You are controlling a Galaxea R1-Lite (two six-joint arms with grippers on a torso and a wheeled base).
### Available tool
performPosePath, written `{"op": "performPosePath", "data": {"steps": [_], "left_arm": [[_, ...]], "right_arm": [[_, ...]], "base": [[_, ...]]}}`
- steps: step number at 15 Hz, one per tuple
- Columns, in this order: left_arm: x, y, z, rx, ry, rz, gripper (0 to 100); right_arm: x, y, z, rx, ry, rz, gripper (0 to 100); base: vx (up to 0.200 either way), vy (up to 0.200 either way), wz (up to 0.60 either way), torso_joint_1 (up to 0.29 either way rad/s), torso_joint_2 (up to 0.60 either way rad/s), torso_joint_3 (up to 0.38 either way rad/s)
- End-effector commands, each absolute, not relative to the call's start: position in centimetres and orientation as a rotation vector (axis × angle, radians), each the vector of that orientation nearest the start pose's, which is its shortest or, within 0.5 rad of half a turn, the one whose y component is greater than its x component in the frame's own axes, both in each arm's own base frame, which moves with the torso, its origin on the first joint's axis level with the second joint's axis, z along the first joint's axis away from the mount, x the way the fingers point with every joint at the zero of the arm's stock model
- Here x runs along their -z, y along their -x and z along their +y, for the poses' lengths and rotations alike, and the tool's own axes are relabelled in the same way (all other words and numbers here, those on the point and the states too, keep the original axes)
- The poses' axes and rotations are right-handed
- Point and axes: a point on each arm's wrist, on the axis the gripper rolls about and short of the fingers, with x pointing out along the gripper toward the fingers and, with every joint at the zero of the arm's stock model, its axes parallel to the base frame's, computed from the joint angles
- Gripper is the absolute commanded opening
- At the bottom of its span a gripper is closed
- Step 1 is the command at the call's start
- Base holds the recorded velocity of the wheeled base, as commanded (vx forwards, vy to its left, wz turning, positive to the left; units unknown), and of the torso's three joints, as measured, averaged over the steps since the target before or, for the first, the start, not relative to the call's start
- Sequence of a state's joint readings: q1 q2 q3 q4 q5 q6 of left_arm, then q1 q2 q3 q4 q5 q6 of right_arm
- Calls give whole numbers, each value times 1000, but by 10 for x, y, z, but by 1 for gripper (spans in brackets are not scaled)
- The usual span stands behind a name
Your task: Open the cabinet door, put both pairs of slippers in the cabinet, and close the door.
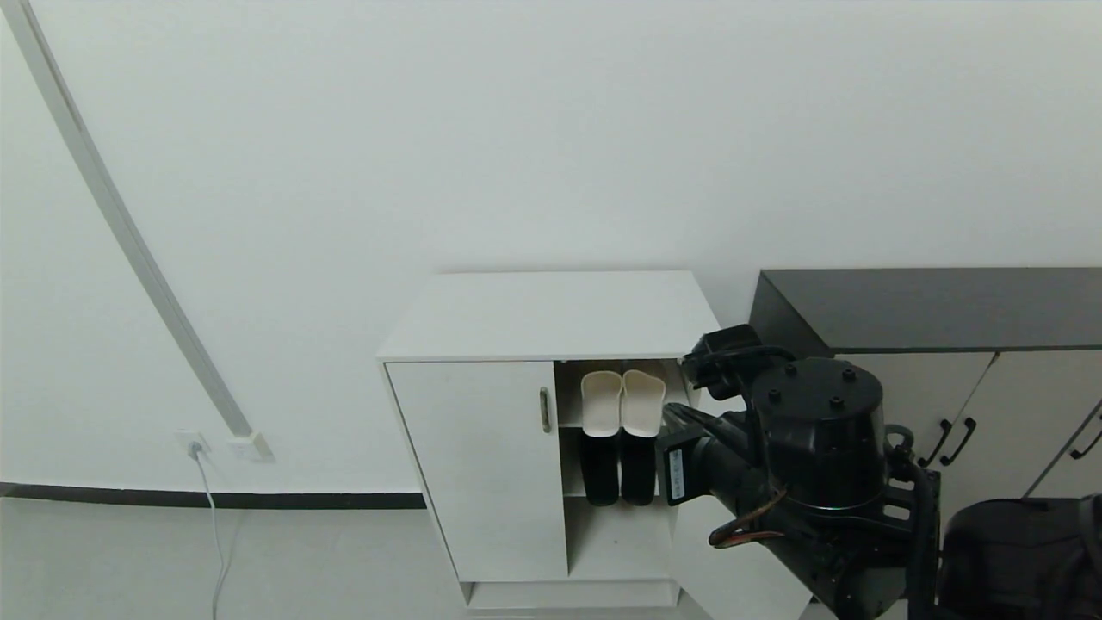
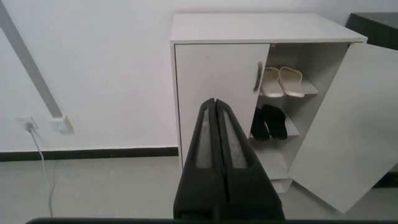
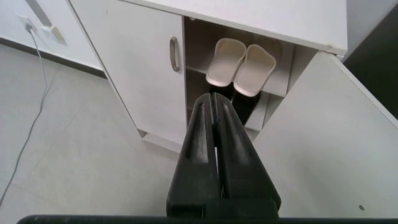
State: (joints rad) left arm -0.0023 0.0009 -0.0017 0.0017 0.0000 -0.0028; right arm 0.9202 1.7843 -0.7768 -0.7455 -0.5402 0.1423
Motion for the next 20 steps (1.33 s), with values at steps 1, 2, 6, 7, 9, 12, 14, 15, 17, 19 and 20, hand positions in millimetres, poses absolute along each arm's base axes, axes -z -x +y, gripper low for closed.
{"op": "performPosePath", "data": {"steps": [1,2,6,7,9,12,14,15,17,19,20], "left_arm": [[-76,23,0,3,3,2,0],[-76,23,0,3,3,2,0],[-76,23,0,5,3,2,0],[-76,23,0,3,3,2,0],[-76,23,0,5,3,2,0],[-76,23,0,3,3,2,0],[-76,23,0,2,3,2,0],[-76,23,0,0,3,2,0],[-76,23,0,2,2,2,0],[-76,23,0,2,2,2,0],[-76,23,0,2,3,2,0]], "right_arm": [[-158,-201,245,-362,41,228,0],[-157,-201,245,-362,42,230,0],[-158,-200,244,-362,41,228,0],[-158,-201,244,-359,40,229,0],[-158,-201,244,-361,40,229,0],[-157,-201,244,-373,41,233,0],[-157,-203,243,-366,40,233,0],[-157,-204,242,-363,40,234,0],[-155,-209,240,-345,44,239,0],[-153,-212,238,-334,42,238,0],[-153,-212,238,-333,42,238,0]], "base": [[0,0,0,0,0,0],[0,0,0,0,0,0],[0,0,0,0,0,0],[0,0,0,0,0,0],[0,0,0,0,0,0],[0,0,-400,3,3,5],[0,0,-600,-2,-2,5],[0,0,-600,7,2,2],[0,0,-300,4,1,-1],[0,0,0,0,0,0],[0,0,0,0,0,0]]}}
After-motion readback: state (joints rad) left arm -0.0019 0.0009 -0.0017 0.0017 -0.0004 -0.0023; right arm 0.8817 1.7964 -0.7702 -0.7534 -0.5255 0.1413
